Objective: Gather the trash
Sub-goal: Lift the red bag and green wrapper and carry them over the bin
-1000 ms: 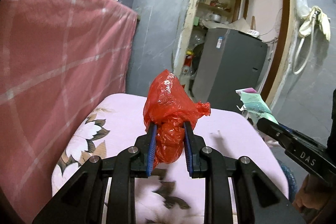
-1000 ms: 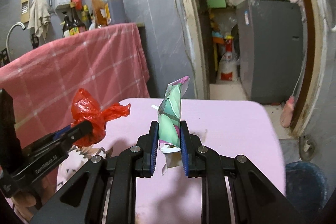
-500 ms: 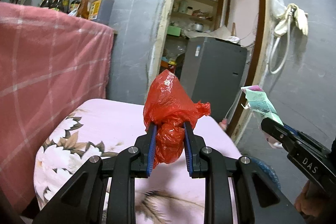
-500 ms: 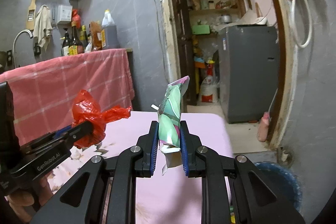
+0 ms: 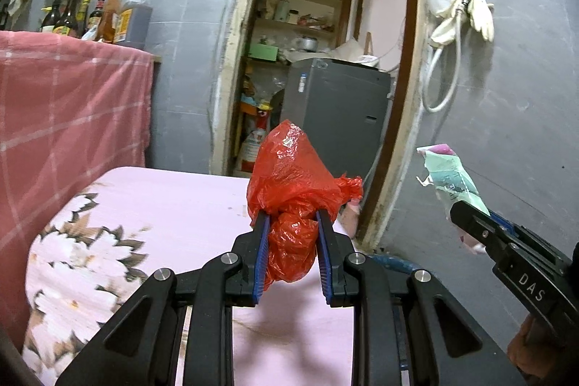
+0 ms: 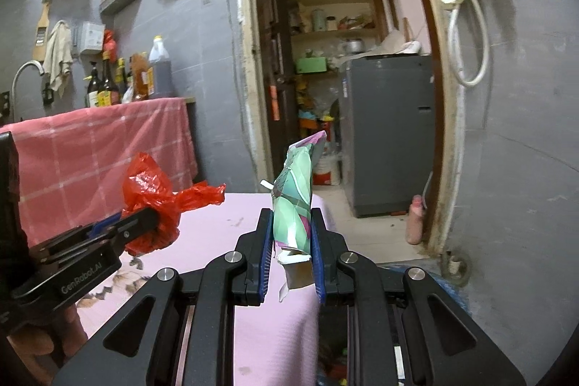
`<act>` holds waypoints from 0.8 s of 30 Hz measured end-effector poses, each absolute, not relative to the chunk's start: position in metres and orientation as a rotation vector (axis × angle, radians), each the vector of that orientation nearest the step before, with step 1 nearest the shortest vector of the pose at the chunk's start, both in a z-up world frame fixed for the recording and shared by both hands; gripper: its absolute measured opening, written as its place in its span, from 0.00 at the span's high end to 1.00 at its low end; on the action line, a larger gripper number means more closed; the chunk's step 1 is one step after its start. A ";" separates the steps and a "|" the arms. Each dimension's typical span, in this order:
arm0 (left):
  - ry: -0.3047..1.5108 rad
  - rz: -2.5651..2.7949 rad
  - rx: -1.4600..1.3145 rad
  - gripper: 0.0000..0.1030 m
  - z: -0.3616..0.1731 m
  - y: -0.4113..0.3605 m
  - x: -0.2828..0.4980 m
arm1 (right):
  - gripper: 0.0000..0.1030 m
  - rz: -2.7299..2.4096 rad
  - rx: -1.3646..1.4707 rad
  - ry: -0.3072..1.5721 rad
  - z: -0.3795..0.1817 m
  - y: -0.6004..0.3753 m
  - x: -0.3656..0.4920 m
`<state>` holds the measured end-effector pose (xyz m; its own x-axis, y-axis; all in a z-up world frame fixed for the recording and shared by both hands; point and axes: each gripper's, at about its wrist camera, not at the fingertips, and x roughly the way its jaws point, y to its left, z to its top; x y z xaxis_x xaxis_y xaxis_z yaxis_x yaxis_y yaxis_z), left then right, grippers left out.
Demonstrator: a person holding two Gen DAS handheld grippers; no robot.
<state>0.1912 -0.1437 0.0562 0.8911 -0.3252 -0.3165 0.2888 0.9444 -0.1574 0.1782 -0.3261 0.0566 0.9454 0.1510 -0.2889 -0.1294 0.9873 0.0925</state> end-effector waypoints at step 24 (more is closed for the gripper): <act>0.400 -0.390 -0.131 0.80 0.025 -0.236 0.183 | 0.83 -0.024 0.113 0.319 0.021 -0.416 0.150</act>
<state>0.1832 -0.2363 0.0246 0.8482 -0.3947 -0.3532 0.3438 0.9176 -0.1996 0.1495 -0.4162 0.0210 0.9492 -0.0059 -0.3147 0.0416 0.9934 0.1068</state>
